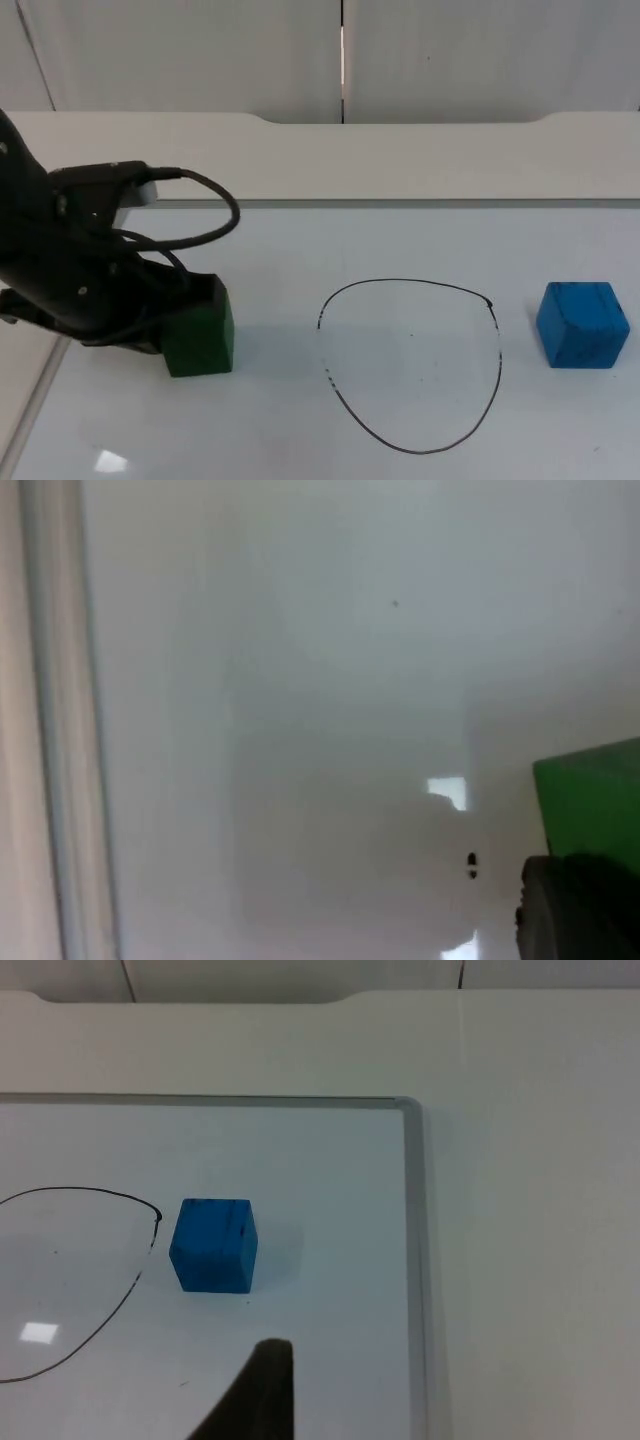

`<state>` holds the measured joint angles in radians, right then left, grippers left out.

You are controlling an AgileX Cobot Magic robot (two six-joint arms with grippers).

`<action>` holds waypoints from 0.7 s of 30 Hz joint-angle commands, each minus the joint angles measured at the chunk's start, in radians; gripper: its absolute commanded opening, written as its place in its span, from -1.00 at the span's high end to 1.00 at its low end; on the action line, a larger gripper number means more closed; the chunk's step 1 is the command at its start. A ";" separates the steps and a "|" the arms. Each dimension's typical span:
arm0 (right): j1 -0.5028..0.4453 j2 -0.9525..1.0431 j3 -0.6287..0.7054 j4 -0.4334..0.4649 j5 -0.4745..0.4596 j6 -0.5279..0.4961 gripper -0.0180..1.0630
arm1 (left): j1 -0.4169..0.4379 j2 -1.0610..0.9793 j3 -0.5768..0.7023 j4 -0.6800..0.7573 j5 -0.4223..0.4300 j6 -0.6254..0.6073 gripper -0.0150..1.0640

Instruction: Push the two cubes into the marked area.

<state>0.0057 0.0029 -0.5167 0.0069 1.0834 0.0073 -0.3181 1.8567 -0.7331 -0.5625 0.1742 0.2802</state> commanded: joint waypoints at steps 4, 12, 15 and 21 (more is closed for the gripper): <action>0.004 -0.003 0.001 0.000 -0.007 0.006 -0.98 | -0.042 0.009 -0.012 -0.018 -0.047 0.004 0.98; 0.004 -0.003 0.001 0.000 -0.007 0.006 -0.98 | -0.044 0.009 -0.012 -0.032 -0.057 0.004 0.98; 0.004 -0.003 0.001 0.000 -0.007 0.006 -0.98 | -0.054 0.009 -0.012 -0.032 -0.055 0.004 0.98; 0.004 -0.003 0.001 0.000 -0.007 0.006 -0.98 | -0.104 0.009 -0.012 -0.044 -0.078 0.004 0.98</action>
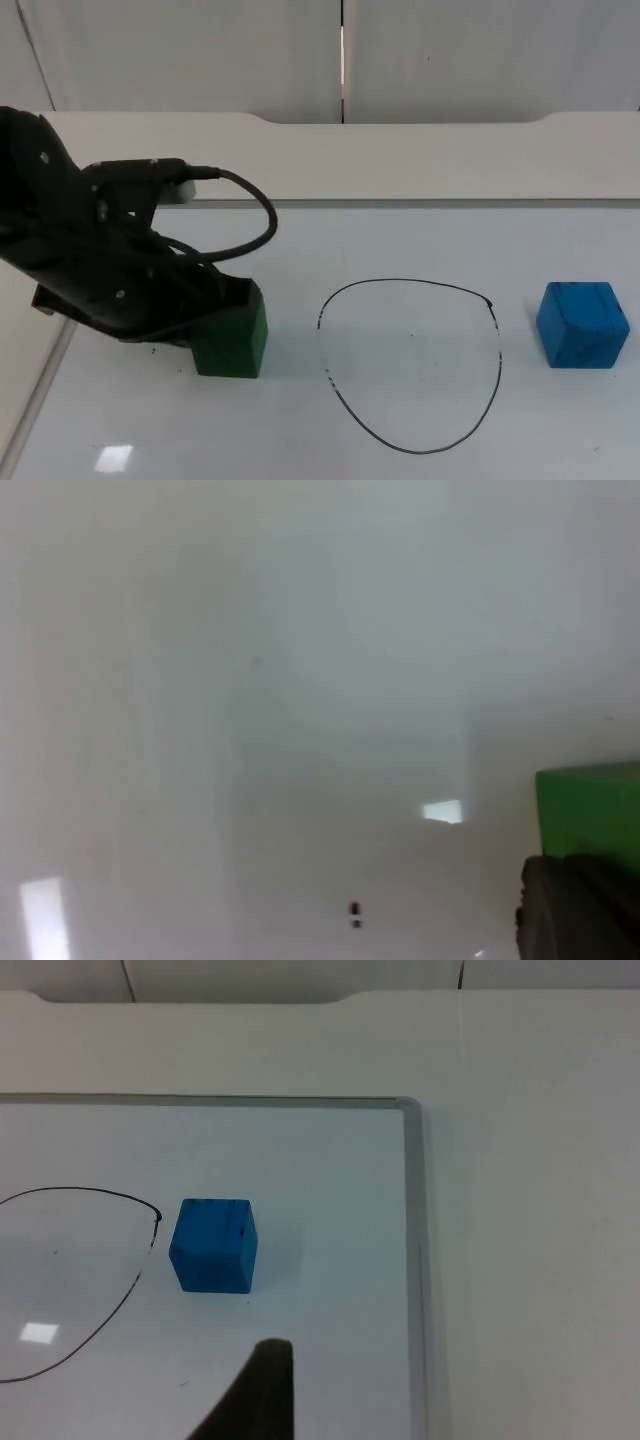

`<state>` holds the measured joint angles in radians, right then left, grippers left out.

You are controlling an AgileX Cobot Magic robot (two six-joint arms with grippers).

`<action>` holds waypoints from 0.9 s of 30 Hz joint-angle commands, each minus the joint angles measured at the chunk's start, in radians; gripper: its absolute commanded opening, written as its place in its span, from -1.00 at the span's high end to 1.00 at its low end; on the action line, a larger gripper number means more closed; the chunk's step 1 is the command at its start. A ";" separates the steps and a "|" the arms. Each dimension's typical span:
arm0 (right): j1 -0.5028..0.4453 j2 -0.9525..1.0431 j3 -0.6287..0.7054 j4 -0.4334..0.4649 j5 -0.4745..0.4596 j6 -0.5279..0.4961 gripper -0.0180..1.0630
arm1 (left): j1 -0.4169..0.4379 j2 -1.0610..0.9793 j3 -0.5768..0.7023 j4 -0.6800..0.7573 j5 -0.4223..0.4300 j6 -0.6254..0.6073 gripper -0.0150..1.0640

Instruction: Push the two cubes into the marked area.

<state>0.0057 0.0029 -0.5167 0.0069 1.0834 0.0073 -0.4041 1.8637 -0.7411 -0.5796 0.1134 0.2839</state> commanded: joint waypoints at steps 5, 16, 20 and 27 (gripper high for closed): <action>0.004 -0.003 0.001 0.000 -0.007 0.006 -0.98 | -0.026 0.002 -0.004 -0.039 -0.023 -0.001 0.98; 0.004 -0.003 0.001 0.000 -0.007 0.006 -0.98 | -0.029 0.002 -0.004 -0.070 -0.023 -0.004 0.98; 0.004 -0.003 0.001 -0.007 -0.007 0.008 -0.98 | -0.040 0.002 -0.004 -0.081 -0.027 -0.004 0.98; 0.004 -0.003 0.001 -0.007 -0.007 0.008 -0.98 | -0.074 0.002 -0.004 -0.093 -0.059 -0.004 0.98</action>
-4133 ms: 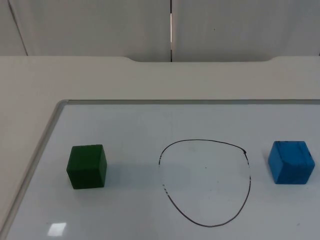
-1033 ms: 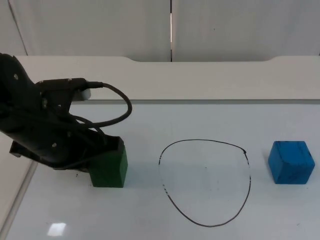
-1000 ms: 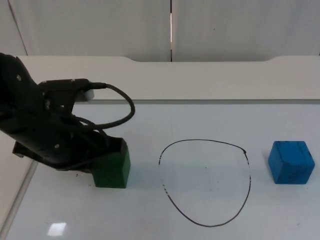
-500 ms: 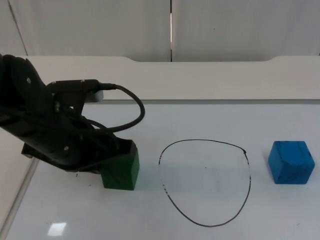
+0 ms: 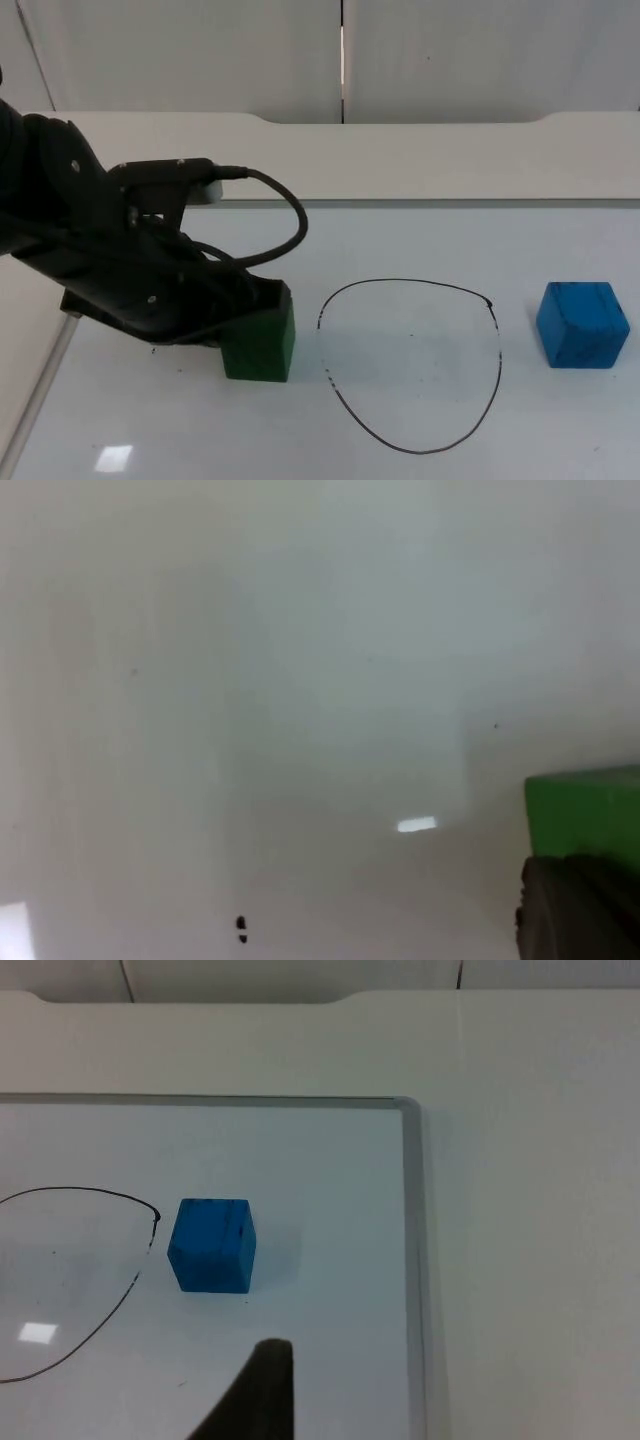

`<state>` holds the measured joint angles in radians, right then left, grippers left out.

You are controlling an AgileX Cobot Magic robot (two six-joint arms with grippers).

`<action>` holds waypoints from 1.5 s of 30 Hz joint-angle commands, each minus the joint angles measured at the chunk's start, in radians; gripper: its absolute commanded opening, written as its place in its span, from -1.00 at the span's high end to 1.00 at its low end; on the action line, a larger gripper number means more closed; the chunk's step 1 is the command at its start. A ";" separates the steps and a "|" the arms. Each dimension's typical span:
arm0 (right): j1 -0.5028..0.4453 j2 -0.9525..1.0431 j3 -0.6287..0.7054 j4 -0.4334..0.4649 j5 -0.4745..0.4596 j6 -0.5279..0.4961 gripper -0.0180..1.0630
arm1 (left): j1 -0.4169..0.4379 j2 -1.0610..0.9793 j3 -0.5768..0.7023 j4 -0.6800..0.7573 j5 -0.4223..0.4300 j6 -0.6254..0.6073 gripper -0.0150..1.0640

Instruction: Push the two cubes into the marked area.

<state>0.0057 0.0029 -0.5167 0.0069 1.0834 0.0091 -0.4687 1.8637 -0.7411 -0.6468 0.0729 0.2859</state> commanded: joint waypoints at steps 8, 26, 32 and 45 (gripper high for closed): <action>0.004 -0.003 0.001 -0.007 -0.007 0.007 -0.98 | -0.014 0.002 -0.004 -0.062 -0.018 -0.006 0.98; 0.004 -0.003 0.001 -0.007 -0.007 0.007 -0.98 | -0.079 0.002 -0.004 -0.094 -0.043 -0.006 0.98; 0.004 -0.003 0.001 -0.007 -0.007 0.007 -0.98 | -0.079 0.002 -0.004 -0.107 -0.043 -0.006 0.98; 0.004 -0.003 0.001 -0.007 -0.007 0.007 -0.98 | -0.079 0.002 -0.004 -0.144 0.003 -0.006 0.98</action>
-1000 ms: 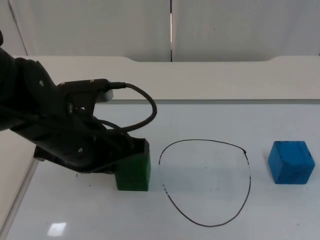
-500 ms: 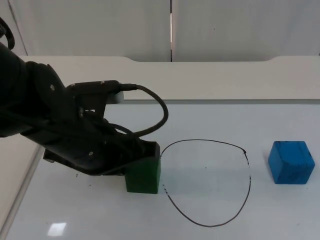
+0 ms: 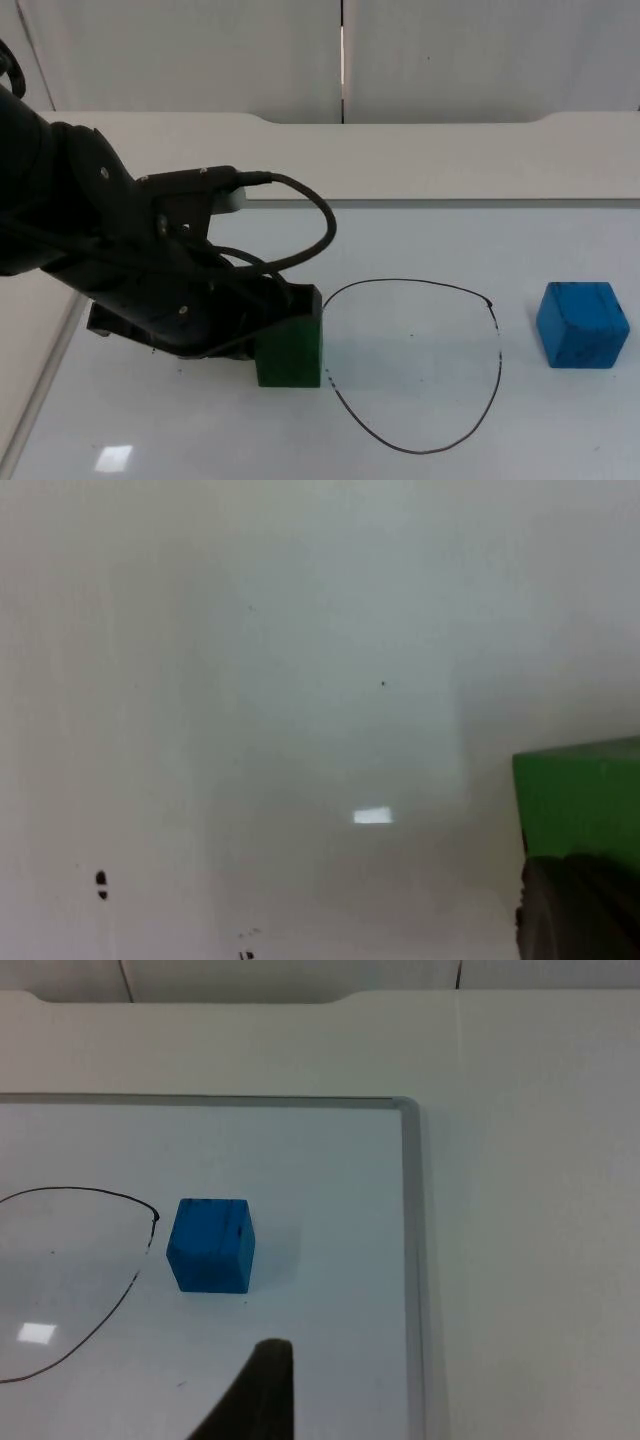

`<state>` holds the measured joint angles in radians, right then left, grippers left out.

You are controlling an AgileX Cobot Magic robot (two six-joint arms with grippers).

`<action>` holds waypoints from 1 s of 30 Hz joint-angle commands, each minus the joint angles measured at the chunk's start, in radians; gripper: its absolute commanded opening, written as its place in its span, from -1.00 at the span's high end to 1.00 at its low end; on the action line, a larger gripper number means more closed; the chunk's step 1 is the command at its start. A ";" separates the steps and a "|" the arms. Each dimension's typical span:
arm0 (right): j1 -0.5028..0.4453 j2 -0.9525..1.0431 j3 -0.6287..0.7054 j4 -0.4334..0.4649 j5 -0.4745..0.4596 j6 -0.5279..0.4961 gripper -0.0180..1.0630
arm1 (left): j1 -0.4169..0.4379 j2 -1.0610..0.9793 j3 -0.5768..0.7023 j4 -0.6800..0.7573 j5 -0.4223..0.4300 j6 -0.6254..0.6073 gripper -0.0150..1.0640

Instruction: Push the two cubes into the marked area.

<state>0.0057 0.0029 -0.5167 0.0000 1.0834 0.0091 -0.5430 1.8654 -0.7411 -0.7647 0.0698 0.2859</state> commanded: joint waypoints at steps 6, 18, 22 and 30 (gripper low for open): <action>0.004 -0.003 0.001 0.000 -0.007 0.007 -0.98 | -0.009 0.000 -0.004 -0.034 -0.001 -0.006 0.98; 0.004 -0.003 0.001 0.000 -0.007 0.007 -0.98 | -0.052 0.000 -0.014 -0.040 -0.053 -0.006 0.98; 0.004 -0.003 0.001 0.000 -0.007 0.007 -0.98 | -0.061 0.003 -0.014 -0.047 -0.051 -0.006 0.98; 0.004 -0.003 0.001 0.000 -0.007 0.007 -0.98 | -0.103 0.061 -0.024 -0.067 -0.041 -0.006 0.98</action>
<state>0.0057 0.0029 -0.5167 0.0000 1.0834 0.0091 -0.6360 1.9208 -0.7610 -0.8090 0.0302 0.2859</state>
